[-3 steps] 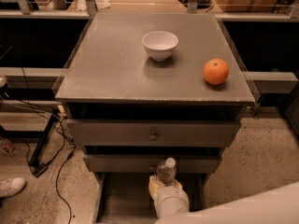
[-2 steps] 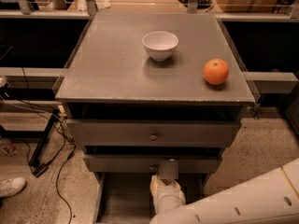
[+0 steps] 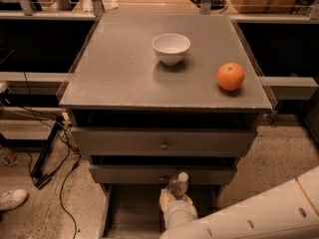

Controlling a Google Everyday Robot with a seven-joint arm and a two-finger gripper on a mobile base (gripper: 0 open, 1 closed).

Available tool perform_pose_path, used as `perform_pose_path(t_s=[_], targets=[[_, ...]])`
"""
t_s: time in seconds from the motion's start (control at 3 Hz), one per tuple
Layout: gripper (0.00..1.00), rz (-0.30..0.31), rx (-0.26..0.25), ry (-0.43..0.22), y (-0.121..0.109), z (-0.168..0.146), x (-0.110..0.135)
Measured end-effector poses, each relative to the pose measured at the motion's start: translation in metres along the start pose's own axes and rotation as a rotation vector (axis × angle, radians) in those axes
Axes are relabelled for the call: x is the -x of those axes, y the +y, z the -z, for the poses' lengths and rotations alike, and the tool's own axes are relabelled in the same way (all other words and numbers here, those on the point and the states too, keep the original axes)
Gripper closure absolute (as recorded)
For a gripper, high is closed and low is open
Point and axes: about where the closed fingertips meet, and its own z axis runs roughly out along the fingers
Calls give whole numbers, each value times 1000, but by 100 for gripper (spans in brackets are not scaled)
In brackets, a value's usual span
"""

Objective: Place water bottle into bottom drawer

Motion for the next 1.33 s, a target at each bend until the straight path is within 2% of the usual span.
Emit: perform_pose_path(t_s=[0.33, 0.67, 1.0, 1.33], targets=[[100, -55, -21, -6, -8, -18, -13], [100, -92, -47, 3, -29, -46, -41], [100, -92, -48, 5, -30, -46, -43], [100, -106, -49, 27, -30, -51, -62]])
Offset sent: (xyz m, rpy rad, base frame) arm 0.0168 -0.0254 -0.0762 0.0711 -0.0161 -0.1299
